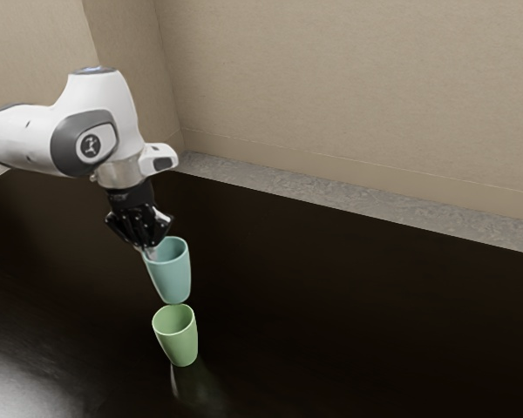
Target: Place the left cup onto the right cup
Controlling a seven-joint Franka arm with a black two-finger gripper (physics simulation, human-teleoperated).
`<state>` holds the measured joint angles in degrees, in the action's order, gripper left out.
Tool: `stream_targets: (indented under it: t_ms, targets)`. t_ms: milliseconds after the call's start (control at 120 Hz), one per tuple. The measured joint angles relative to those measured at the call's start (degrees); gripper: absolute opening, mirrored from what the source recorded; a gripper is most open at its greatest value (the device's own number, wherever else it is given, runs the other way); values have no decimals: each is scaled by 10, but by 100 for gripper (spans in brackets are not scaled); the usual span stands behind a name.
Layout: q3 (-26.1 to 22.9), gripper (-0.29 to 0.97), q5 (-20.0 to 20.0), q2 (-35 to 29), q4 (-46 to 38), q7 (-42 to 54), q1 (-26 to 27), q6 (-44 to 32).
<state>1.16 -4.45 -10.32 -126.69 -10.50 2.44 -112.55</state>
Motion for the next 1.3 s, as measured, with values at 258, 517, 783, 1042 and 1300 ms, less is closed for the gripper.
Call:
stream_targets:
  t_ms: [258, 517, 783, 1042, 1300]
  targets:
    - [0, -11, -10, -16, -27, -26, -6, -3]
    - [-6, -11, -16, -29, -46, -47, -7, -5]
    - [-14, -11, -23, -37, -60, -65, -11, -5]
    - [-16, -11, -31, -38, -68, -77, -11, -7]
    - [-15, -11, -33, -32, -75, -85, -11, -20]
